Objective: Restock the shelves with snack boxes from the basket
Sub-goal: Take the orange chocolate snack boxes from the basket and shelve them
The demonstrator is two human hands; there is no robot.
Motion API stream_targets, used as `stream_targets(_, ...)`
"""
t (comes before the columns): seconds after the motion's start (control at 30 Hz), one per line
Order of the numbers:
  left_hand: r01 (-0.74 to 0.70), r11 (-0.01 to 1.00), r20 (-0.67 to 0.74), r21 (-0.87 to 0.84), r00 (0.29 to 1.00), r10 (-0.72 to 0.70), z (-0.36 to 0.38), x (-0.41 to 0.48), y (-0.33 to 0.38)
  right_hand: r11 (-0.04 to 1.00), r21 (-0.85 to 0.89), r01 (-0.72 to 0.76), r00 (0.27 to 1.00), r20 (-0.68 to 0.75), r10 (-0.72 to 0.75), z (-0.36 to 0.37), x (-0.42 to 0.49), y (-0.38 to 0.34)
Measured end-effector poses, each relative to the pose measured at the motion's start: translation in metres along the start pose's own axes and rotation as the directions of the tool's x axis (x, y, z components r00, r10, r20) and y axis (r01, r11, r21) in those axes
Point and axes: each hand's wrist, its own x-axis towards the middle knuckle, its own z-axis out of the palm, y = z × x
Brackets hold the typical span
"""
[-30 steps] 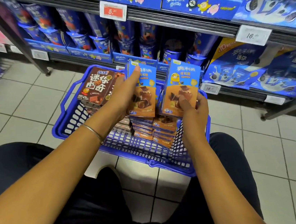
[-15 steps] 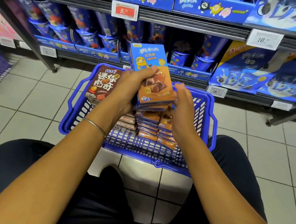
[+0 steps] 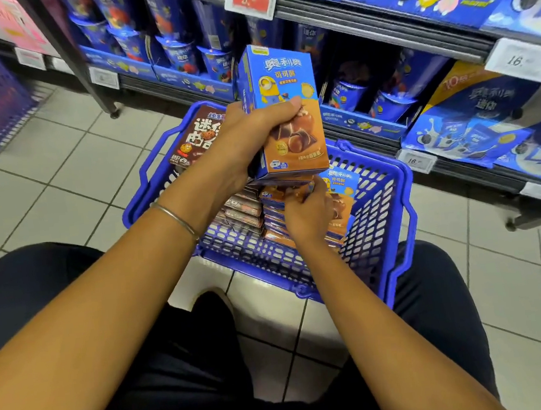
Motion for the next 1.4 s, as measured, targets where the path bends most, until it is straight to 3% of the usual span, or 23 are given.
stream_targets(0.13, -0.011, 1.0, 0.0, 0.009, 1.0, 0.011, -0.001, -0.001, 0.005, 0.968, 0.235, -0.093, 0.996, 0.039, 0.086, -0.005, 0.001, -0.007)
stream_targets(0.27, -0.021, 1.0, 0.003, 0.013, 1.0, 0.021, -0.004, 0.001, 0.009, 0.91, 0.403, -0.094, 0.981, -0.116, 0.153, -0.03, 0.0, -0.009)
stream_targets(0.37, -0.018, 1.0, 0.001, 0.024, 1.0, 0.018, -0.006, 0.003, 0.01, 0.778, 0.627, -0.017, 0.969, -0.182, 0.168, -0.056, -0.005, -0.014)
stream_targets(0.47, -0.011, 0.999, -0.006, 0.046, 1.0, 0.011, -0.008, 0.005, 0.008, 0.695, 0.713, 0.087, 0.95, -0.269, 0.157, -0.082, -0.005, -0.024)
stream_targets(0.57, 0.018, 0.998, -0.034, 0.062, 0.999, -0.016, -0.007, 0.005, 0.004, 0.644, 0.751, 0.142, 0.958, -0.268, 0.101, -0.1, -0.009, -0.042)
stream_targets(0.7, 0.034, 0.997, -0.03, 0.075, 0.999, -0.031, -0.002, 0.003, -0.004, 0.621, 0.77, 0.146, 0.984, -0.176, -0.013, -0.104, -0.015, -0.065)
stream_targets(0.9, 0.026, 0.994, -0.057, 0.102, 0.998, -0.02, 0.003, 0.006, -0.013, 0.744, 0.655, 0.131, 0.977, 0.043, -0.21, -0.092, -0.026, -0.078)
stream_targets(1.03, 0.056, 0.997, -0.019, 0.055, 0.998, -0.056, 0.006, 0.004, -0.014, 0.726, 0.687, 0.027, 0.945, 0.219, -0.242, -0.091, -0.027, -0.08)
stream_targets(1.2, 0.118, 0.984, 0.077, 0.131, 0.989, -0.129, 0.009, -0.009, -0.005, 0.776, 0.629, 0.046, 0.938, 0.239, -0.25, -0.094, -0.023, -0.08)
stream_targets(1.3, 0.045, 0.996, 0.138, 0.081, 0.989, -0.056, 0.003, -0.017, -0.006, 0.763, 0.646, 0.008, 0.923, 0.289, -0.255, -0.095, -0.023, -0.074)
stream_targets(1.4, 0.02, 0.99, 0.077, 0.139, 0.997, -0.031, 0.009, -0.013, 0.002, 0.694, 0.714, -0.09, 0.896, 0.362, -0.256, -0.098, -0.021, -0.068)
